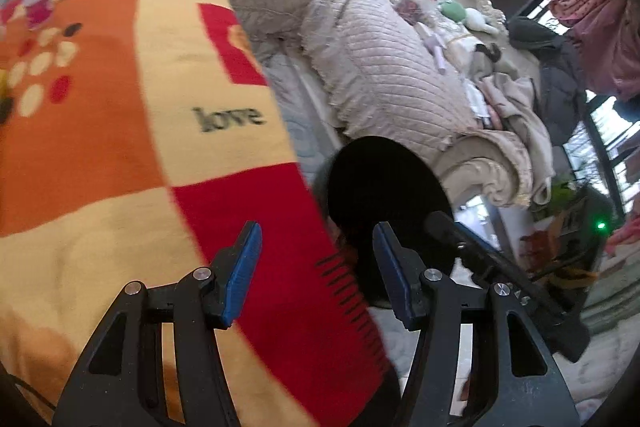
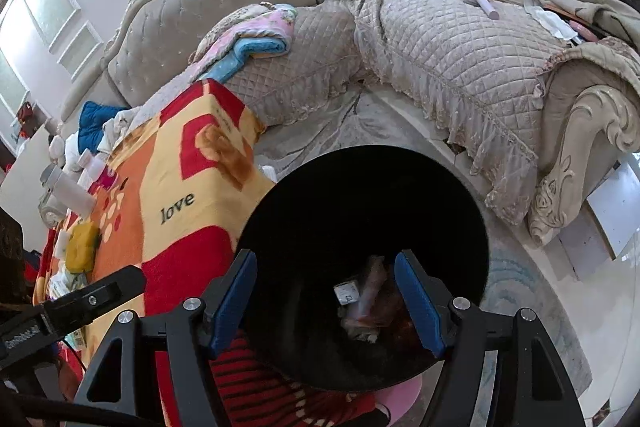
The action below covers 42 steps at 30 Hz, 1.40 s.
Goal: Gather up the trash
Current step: 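Move both open tools back over the remaining items on the blanket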
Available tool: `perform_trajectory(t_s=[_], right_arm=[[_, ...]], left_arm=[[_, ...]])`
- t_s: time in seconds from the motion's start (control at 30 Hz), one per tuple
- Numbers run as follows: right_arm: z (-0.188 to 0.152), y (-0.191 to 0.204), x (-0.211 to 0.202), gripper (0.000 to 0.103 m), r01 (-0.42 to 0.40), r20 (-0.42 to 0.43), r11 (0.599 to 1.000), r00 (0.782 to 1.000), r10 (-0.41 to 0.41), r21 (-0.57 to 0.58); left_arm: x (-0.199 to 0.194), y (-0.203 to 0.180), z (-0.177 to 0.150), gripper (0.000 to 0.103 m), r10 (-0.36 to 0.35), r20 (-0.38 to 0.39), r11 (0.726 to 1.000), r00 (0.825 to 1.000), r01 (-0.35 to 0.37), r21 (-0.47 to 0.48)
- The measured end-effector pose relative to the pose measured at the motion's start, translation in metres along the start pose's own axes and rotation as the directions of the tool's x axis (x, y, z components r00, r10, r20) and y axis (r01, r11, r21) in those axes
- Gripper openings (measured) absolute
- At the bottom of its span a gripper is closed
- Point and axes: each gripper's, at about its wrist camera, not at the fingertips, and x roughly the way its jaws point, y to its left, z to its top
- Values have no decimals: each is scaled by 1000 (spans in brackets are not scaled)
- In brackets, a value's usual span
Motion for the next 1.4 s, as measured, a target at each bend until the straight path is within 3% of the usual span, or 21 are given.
perform_trajectory(t_s=[0.1,0.3,0.57,1.07,1.4], right_arm=[[-4,13,-1,69,-14,-1,999,1000,14,-31],[-16,54,8,69,-75,-37,992,997,71,-98],[-36,119,26,71,-141,-108,972,987,122,-187],[-80,258,55,78,-284,-266,902,943,201,-325],[-102,319,71,81,-340,-341,885,912,229,-317]], left_arm=[[-13,9,-9,56,76,32,997,997,-77,27],[-49,38,-27,56,218,89,974,972,-222,40],[-99,104,-46,56,310,124,951,943,-305,-55],[-177,215,-89,56,427,170,893,888,-386,-230],[-202,264,-110,56,440,166,873,883,-377,-308]])
